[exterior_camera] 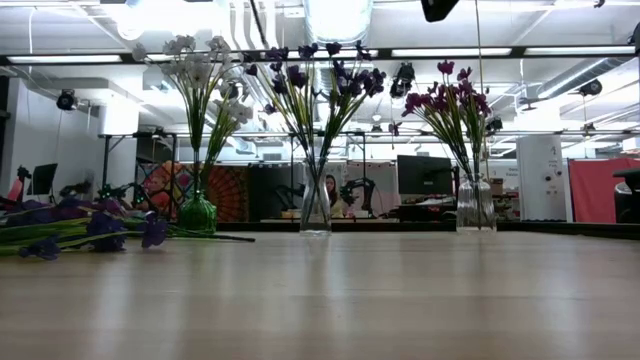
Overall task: Sort flowers into vase by color
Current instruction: Put the white flowers into the green vase
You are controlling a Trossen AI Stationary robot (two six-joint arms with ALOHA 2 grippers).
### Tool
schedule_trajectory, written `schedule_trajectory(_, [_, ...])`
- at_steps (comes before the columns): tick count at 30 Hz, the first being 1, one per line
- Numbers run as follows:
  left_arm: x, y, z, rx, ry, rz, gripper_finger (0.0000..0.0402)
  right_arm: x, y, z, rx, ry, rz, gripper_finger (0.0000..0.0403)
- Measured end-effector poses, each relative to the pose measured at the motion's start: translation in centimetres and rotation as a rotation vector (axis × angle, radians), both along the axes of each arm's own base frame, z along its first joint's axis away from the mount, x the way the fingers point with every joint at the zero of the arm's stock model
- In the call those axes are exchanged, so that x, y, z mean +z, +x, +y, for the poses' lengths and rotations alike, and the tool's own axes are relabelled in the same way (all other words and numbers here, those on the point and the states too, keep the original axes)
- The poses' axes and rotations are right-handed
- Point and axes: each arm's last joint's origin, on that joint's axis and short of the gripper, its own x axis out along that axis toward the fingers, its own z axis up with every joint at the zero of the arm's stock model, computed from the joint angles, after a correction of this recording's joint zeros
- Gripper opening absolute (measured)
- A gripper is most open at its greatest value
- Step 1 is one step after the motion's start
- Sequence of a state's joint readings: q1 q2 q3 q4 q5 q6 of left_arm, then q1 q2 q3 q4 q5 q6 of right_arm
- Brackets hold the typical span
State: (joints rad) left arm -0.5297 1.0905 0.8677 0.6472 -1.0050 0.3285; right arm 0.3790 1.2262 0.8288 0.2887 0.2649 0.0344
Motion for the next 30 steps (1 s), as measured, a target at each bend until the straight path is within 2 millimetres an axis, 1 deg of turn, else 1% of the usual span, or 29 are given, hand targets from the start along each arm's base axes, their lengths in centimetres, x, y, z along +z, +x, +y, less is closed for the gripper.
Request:
schedule_trajectory(5, [2.1,-2.8,1.8,0.09,-0.011,-0.031,0.0015,-0.2,0.1,0.0,-0.003,0.004,0.006,0.0242])
schedule_trajectory(8, [3.3,-4.3,2.7,0.116,-0.001,-0.049,0.0015,-0.2,0.2,-0.1,-0.022,0.002,0.002,0.0246])
schedule_trajectory(12, [6.5,-6.2,3.8,0.145,0.016,-0.093,0.0015,-0.2,0.3,-0.4,-0.05,-0.001,0.003,0.0249])
schedule_trajectory(15, [8.8,-7.2,4.5,0.227,0.058,-0.037,0.0015,-0.1,0.4,-0.7,-0.06,0.003,0.001,0.0248])
schedule_trajectory(18, [10.1,-8.0,5.4,0.357,0.068,0.06,0.0015,-0.1,0.4,-0.9,-0.066,0.003,0.001,0.0247])
schedule_trajectory(20, [10.3,-8.3,5.9,0.402,0.073,0.085,0.0015,-0.1,0.4,-0.9,-0.068,0.004,0.0,0.0248])
schedule_trajectory(23, [10.1,-8.8,6.6,0.44,0.081,0.096,0.0015,-0.2,0.5,-0.9,-0.068,0.005,-0.001,0.0249])
schedule_trajectory(30, [7.4,-9.6,8.4,0.56,0.102,0.138,0.0015,-0.8,1.0,-0.7,-0.077,0.01,0.007,0.0249])
